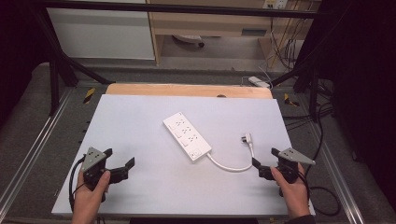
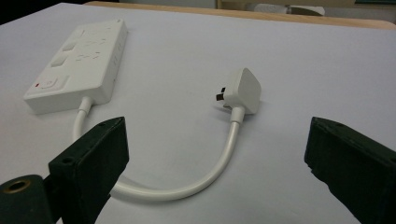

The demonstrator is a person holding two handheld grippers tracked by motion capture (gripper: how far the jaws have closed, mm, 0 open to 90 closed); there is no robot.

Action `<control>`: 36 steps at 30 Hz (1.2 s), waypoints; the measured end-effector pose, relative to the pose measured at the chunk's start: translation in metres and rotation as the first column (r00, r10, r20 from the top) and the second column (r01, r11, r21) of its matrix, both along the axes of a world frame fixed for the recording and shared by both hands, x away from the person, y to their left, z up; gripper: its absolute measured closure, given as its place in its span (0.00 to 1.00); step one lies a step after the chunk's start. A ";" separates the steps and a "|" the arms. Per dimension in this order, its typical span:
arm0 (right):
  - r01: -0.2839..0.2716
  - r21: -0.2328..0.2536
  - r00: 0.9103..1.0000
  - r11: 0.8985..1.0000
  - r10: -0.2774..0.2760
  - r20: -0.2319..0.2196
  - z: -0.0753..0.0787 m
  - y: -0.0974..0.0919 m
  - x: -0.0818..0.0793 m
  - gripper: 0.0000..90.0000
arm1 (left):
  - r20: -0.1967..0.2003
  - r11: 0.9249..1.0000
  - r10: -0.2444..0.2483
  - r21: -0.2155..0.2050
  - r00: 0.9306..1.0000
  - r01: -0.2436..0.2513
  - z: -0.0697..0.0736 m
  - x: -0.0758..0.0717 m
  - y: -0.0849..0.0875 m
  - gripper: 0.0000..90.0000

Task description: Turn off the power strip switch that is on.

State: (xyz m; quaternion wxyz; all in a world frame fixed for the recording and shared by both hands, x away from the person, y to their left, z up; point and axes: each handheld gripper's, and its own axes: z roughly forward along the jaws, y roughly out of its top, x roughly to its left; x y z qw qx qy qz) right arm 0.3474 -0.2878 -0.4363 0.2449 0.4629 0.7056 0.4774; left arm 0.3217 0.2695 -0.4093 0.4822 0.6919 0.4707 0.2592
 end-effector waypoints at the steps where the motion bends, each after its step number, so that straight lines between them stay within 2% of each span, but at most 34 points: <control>1: 0.000 -0.003 1.000 1.000 0.000 -0.002 0.000 0.001 0.000 0.07 | 0.004 1.000 -0.003 -0.001 1.000 0.003 0.000 0.000 0.000 0.07; 4: 0.002 0.002 1.000 1.000 -0.002 0.017 0.002 0.001 -0.001 0.07 | 0.006 1.000 -0.004 0.000 1.000 0.004 0.000 0.000 -0.001 0.07; 14: -0.002 0.012 0.999 1.000 0.002 0.039 0.006 0.002 -0.003 0.05 | 0.020 1.000 -0.021 0.001 1.000 0.021 0.001 0.000 -0.003 0.07; 23: -0.012 0.028 0.997 1.000 0.010 0.075 0.013 0.006 -0.006 0.03 | 0.033 0.999 -0.029 -0.013 0.999 0.030 0.002 -0.001 -0.006 0.07; 29: -0.026 0.012 0.997 1.000 0.025 0.075 0.014 0.010 -0.007 0.02 | 0.055 0.999 -0.043 -0.017 0.998 0.044 0.005 -0.003 -0.009 0.06; 36: -0.031 -0.011 0.996 0.999 0.032 0.083 0.014 0.013 -0.007 0.02 | 0.082 0.997 -0.059 -0.047 0.995 0.063 0.008 -0.004 -0.012 0.06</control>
